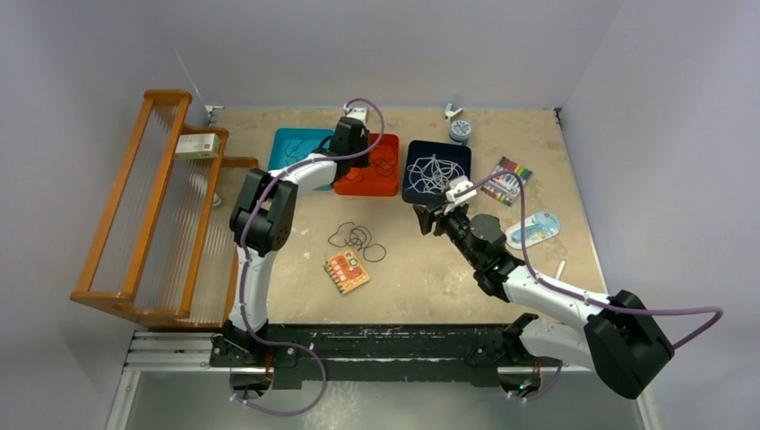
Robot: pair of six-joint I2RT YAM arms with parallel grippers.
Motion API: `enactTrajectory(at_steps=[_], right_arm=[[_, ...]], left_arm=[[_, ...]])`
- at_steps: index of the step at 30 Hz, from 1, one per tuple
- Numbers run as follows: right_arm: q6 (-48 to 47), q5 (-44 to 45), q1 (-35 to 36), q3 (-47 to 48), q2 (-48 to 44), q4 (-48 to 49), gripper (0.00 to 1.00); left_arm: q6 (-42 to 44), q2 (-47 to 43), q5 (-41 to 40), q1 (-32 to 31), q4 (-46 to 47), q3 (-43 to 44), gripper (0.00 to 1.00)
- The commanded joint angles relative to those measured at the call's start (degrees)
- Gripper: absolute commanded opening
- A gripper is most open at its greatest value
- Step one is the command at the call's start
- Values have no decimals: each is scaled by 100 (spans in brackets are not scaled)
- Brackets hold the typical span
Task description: Untangle the cables
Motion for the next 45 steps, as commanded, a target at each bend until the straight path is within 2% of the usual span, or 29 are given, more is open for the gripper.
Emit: enactTrajectory(at_steps=[1,7,14,21,28,36,39,45], right_arm=[[-35,59,17,218,-69,238,64],[-6,1,14,227,-8,268,64],[1,-86,17,247,104,332,64],[36,-137,17,292,164,339,64],[74,-53,18,363,209,256,64],[507,-144,16,727,419,-251,64],[620,-601,8,1063,588,-719,64],[77,-2221,3,1840,1468,-1381,65]], left_arm=[[95,-348,19,18,92,176,30],[-16,-839,48,23,90,-126,49],[-177,-1515,153,29,212,-639,56],[-328,-1884,247,77,153,-820,57],[-611,-2366,-48,86,-56,-1237,55],[-1187,-3348,13,78,-132,-2775,50],[-1406,-3857,36,62,-82,-3443,49],[-1607,-4958,-205,47,-351,-4280,48]])
